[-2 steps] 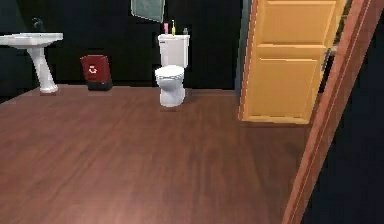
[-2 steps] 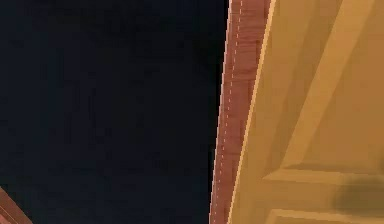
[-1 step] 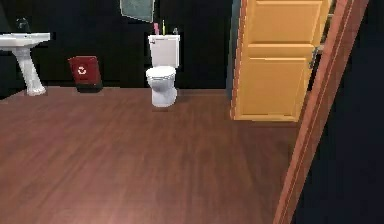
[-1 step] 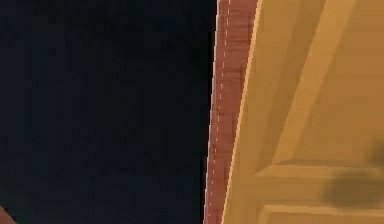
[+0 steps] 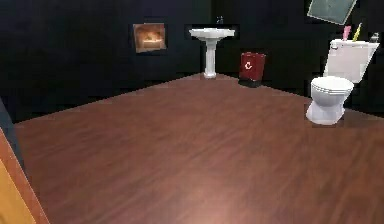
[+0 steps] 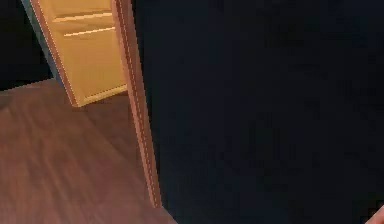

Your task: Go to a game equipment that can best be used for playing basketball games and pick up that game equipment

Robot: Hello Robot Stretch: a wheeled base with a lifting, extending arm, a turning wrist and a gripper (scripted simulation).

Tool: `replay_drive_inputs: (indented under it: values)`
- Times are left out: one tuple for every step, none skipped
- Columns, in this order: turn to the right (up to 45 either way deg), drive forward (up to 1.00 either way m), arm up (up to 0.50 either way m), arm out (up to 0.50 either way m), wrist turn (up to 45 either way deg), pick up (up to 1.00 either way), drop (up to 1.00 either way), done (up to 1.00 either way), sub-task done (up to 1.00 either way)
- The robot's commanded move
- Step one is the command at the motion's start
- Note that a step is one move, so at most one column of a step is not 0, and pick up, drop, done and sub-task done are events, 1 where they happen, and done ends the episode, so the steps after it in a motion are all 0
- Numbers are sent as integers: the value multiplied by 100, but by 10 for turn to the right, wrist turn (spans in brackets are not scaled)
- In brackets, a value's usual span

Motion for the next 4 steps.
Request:
replay_drive_inputs:
  values:
    - [-360, 0, 0, 0, 0, 0, 0, 0, 0]
    - [0, 15, 0, 0, 0, 0, 0, 0, 0]
    - [450, 0, 0, 0, 0, 0, 0, 0, 0]
    - [390, 0, 0, 0, 0, 0, 0, 0, 0]
